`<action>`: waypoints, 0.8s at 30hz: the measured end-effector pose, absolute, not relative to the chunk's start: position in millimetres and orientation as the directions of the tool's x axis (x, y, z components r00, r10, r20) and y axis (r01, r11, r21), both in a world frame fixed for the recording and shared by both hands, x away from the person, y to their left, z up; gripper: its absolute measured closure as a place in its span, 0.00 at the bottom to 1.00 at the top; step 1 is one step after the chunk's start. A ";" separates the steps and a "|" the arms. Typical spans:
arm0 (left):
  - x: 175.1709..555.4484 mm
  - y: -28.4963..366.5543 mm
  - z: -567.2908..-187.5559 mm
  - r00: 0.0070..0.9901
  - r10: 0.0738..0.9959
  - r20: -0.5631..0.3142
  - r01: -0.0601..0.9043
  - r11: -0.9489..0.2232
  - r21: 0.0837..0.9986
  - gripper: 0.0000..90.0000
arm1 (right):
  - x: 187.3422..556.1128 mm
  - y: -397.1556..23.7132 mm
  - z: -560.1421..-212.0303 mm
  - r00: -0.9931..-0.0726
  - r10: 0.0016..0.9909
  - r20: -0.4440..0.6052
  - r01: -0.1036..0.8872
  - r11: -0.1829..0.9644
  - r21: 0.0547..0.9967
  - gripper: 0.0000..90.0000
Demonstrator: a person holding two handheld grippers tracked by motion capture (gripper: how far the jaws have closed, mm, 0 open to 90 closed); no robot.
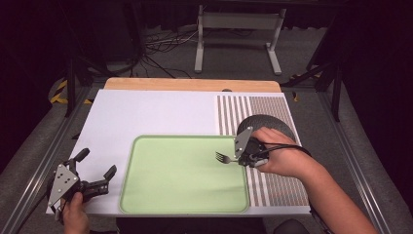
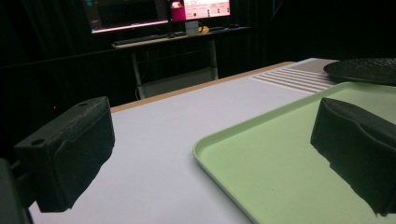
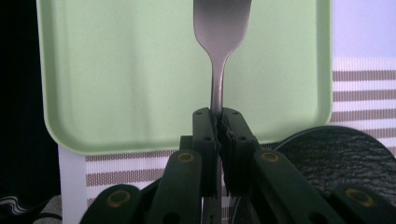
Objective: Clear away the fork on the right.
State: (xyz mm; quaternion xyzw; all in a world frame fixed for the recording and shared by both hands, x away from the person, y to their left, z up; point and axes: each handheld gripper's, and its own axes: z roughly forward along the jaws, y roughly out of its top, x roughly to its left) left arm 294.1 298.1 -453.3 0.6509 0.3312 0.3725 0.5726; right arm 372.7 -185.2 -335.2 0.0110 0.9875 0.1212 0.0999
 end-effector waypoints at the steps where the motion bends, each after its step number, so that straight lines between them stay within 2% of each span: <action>1: 294.1 298.1 -453.3 0.503 0.858 0.105 0.004 -0.124 0.992 0.00 | 373.1 -182.5 -335.1 -0.980 0.043 -0.195 -0.005 0.970 0.242 0.94; 6: 294.1 297.9 -453.2 0.503 0.858 0.106 0.005 -0.125 0.992 0.00 | 374.4 -172.0 -333.5 -0.978 0.084 -0.189 0.034 0.966 0.256 0.94; 8: 294.1 298.0 -453.2 0.503 0.858 0.105 0.006 -0.125 0.992 0.00 | 375.7 -167.7 -331.5 -0.970 0.174 -0.168 0.126 0.956 0.265 0.94; 11: 294.2 298.0 -453.2 0.503 0.857 0.107 0.006 -0.127 0.992 0.00 | 378.5 -162.1 -330.2 -0.953 0.260 -0.155 0.210 0.937 0.281 0.94; 12: 294.2 298.3 -453.1 0.503 0.857 0.108 0.005 -0.128 0.992 0.00 | 378.5 -162.1 -330.2 -0.953 0.260 -0.155 0.210 0.937 0.281 0.94; 24: 294.3 298.5 -452.9 0.503 0.857 0.109 0.004 -0.128 0.992 0.00 | 380.1 -150.3 -329.8 -0.848 0.527 -0.046 0.473 0.793 0.383 0.94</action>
